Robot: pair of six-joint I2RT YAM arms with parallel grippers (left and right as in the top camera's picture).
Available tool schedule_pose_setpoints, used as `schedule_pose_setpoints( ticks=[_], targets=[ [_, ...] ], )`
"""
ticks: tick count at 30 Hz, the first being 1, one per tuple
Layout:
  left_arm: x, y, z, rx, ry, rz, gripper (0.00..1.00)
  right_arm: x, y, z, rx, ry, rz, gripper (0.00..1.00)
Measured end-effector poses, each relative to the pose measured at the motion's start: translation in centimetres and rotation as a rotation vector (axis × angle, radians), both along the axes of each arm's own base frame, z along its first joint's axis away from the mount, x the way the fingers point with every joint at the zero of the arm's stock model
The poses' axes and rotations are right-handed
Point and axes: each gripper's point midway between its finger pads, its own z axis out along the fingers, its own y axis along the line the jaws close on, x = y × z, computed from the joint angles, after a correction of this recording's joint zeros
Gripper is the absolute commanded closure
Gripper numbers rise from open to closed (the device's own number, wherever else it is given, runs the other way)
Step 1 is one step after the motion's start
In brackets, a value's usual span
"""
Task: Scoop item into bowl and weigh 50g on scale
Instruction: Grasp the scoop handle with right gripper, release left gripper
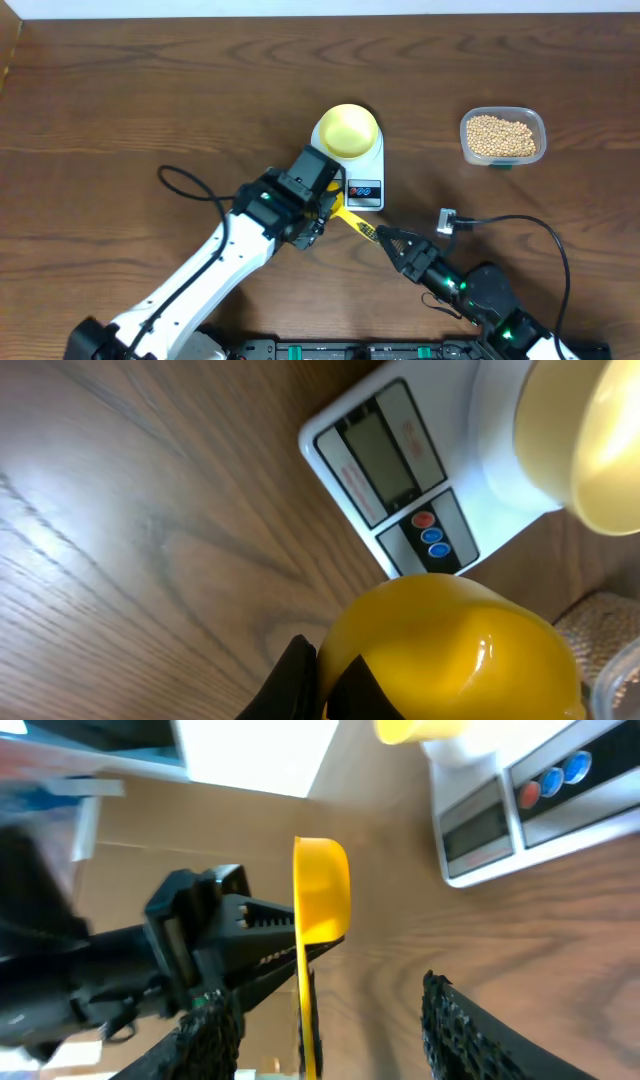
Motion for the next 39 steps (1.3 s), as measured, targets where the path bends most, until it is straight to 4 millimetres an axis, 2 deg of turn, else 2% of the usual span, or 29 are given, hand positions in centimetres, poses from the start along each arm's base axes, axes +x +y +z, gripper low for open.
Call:
schedule_pose_setpoints(
  ticks=[5,13,20,25,34,39],
  targets=[
    [-0.1,-0.6,-0.7,0.006,0.013,-0.01,0.93,0.8,1.4,-0.7,-0.055,0.051,0.018,0.49],
    [-0.3,-0.5,-0.8,0.011,0.025,-0.004,0.93,1.5,4.6,0.9,-0.092,-0.002,0.082,0.64],
    [-0.7,-0.3,-1.0,0.016,0.045,-0.004,0.93,1.7,4.8,0.2,-0.123,0.001,0.084,0.71],
    [-1.0,-0.3,-1.0,0.014,0.057,-0.02,0.93,1.7,4.8,0.2,-0.132,-0.011,0.087,0.72],
    [-1.2,-0.3,-1.1,0.023,0.059,-0.06,0.93,1.7,4.8,0.2,-0.146,-0.028,0.091,0.84],
    [-1.3,-0.3,-1.1,0.025,0.061,-0.06,0.93,1.7,4.8,0.2,-0.147,-0.03,0.093,0.84]
  ],
)
